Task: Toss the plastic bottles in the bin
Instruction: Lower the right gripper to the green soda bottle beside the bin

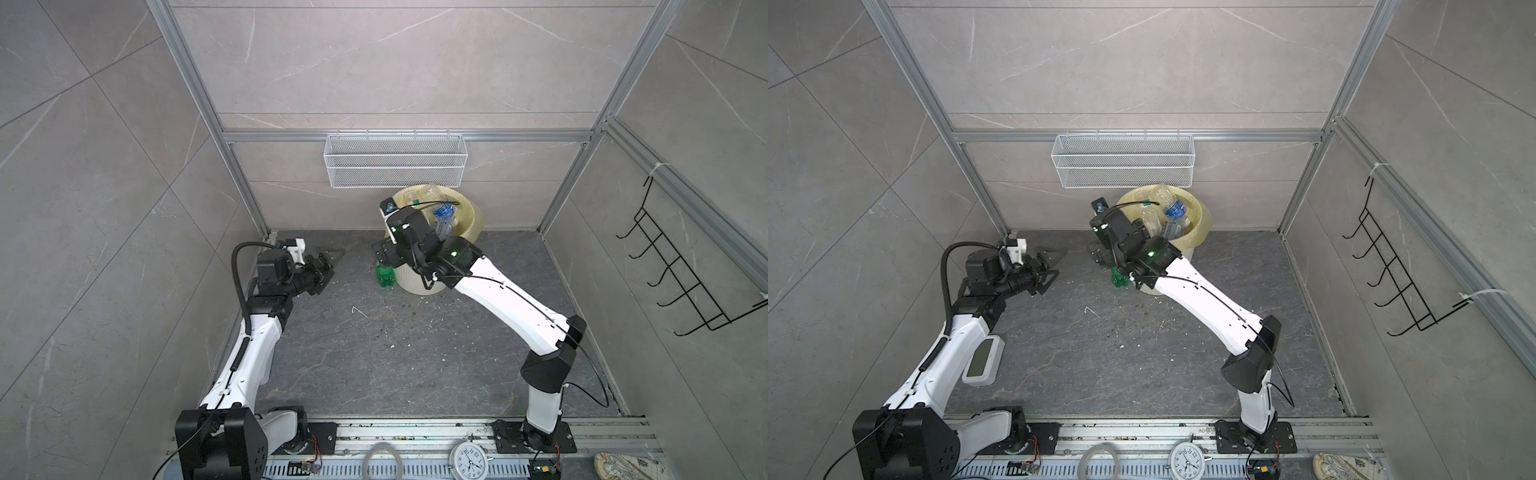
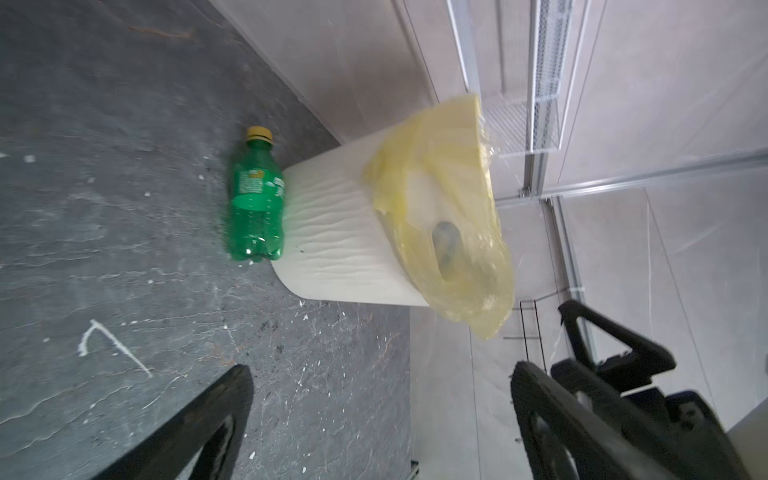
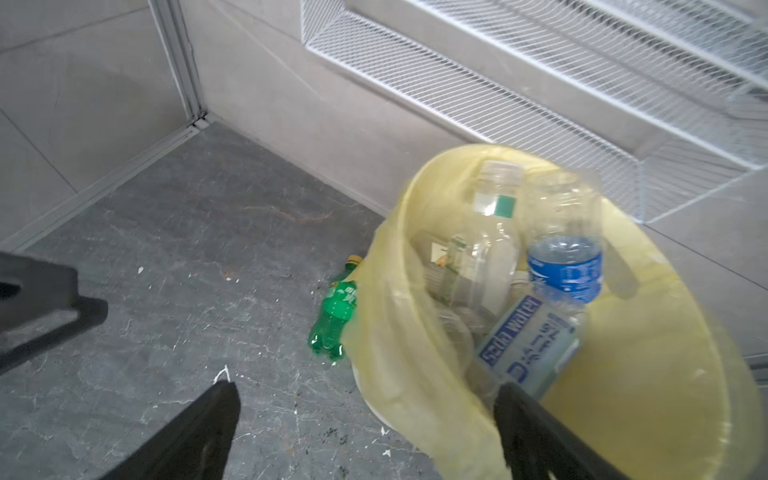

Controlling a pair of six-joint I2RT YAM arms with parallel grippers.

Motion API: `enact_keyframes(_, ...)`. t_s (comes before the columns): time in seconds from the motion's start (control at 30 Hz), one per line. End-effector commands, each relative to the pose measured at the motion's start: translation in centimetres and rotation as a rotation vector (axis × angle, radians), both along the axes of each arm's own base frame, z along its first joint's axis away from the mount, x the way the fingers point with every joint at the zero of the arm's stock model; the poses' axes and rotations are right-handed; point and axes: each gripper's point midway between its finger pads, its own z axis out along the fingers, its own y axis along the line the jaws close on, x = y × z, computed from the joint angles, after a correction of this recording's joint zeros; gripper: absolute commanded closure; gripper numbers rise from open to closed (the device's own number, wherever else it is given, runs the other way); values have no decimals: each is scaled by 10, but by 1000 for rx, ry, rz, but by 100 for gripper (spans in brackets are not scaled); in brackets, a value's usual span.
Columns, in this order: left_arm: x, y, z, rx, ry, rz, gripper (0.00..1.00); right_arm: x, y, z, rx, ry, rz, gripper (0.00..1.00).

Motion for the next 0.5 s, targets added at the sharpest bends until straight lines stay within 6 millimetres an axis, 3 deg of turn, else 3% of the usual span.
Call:
enact_keyframes(0.0, -12, 7, 2, -99, 9, -32, 0, 5, 21, -42, -39, 50, -23, 2)
enact_keyframes(0.2, -19, 28, -40, -151, 115, 25, 0, 13, 53, -118, -140, 141, -34, 3)
enact_keyframes(0.37, -18, 29, -51, -153, 137, 34, 0, 36, 63, -167, -240, 175, -84, 4)
enact_keyframes(0.47, -16, 30, -54, -152, 144, 33, 0, 52, 58, -202, -246, 219, -130, 4)
